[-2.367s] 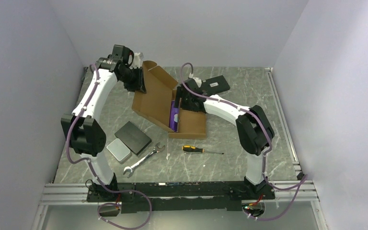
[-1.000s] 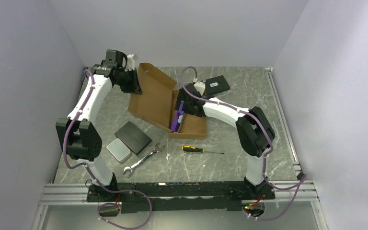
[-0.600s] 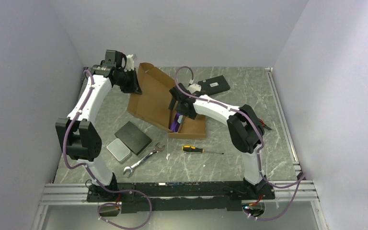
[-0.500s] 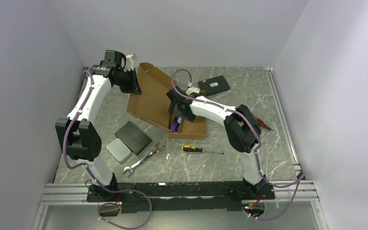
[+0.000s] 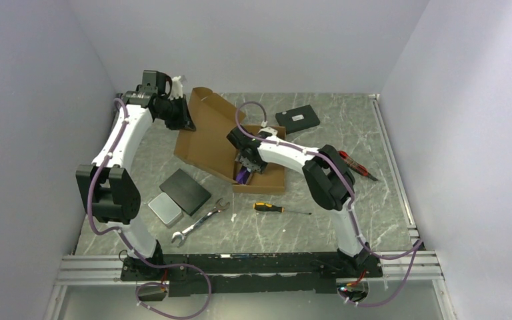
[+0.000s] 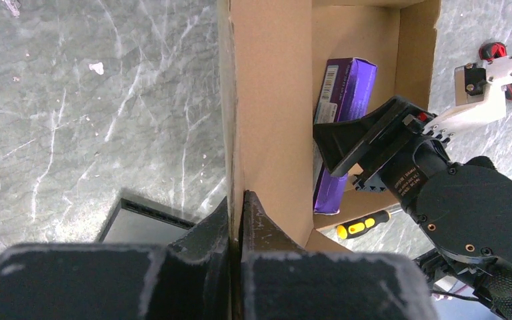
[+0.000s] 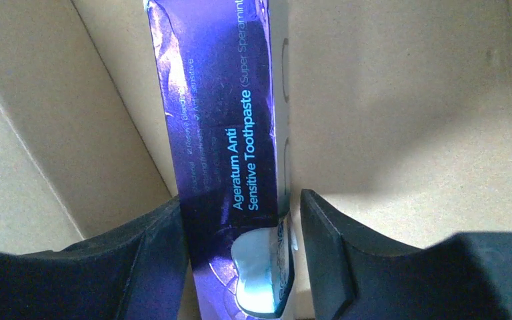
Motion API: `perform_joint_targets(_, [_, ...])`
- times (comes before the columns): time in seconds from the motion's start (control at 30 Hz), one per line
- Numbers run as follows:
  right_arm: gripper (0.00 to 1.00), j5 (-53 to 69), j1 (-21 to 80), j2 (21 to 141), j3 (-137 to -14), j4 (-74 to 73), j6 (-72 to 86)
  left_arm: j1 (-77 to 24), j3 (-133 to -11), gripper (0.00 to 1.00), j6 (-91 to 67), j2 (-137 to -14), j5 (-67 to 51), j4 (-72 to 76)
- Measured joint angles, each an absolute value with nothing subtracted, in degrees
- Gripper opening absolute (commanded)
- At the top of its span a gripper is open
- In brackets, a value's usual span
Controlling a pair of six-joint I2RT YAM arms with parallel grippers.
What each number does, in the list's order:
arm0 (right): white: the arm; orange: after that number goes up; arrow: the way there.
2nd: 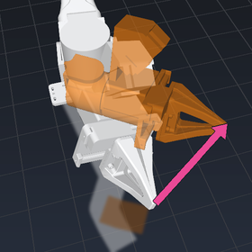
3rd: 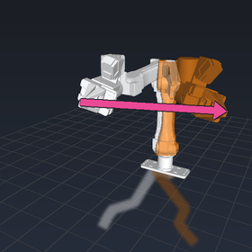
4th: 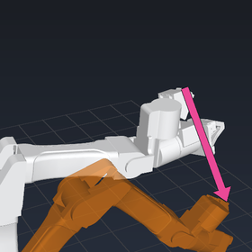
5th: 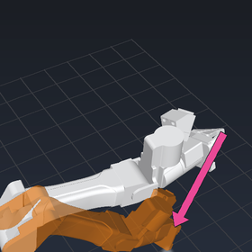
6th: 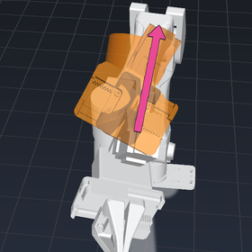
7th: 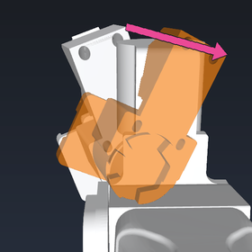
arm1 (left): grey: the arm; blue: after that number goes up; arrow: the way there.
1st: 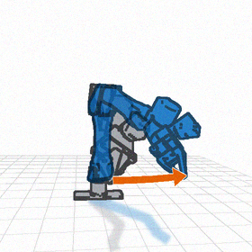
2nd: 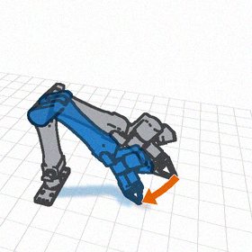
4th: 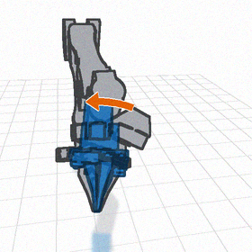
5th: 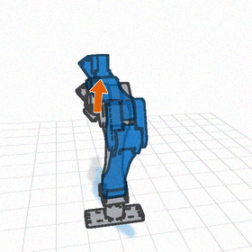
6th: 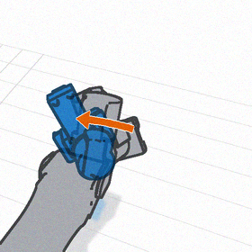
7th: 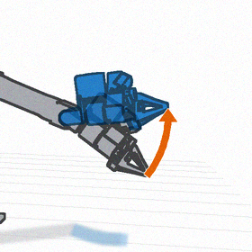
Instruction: Unpack the express box
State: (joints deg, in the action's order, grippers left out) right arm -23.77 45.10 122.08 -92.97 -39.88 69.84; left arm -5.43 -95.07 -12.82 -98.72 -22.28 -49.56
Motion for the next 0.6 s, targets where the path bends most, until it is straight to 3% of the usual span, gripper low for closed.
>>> perform_joint_targets(0.37, [0.37,-25.69,45.15,123.24,-95.42,-40.97,68.77,-2.66,-94.37,0.06,-13.43,-98.65,-23.94,-48.6])
perform_joint_targets(0.6, [0.32,-26.61,45.15,123.15,-96.18,-41.47,67.05,-0.8,-92.9,0.03,-14.76,-98.32,-25.28,-47.35])
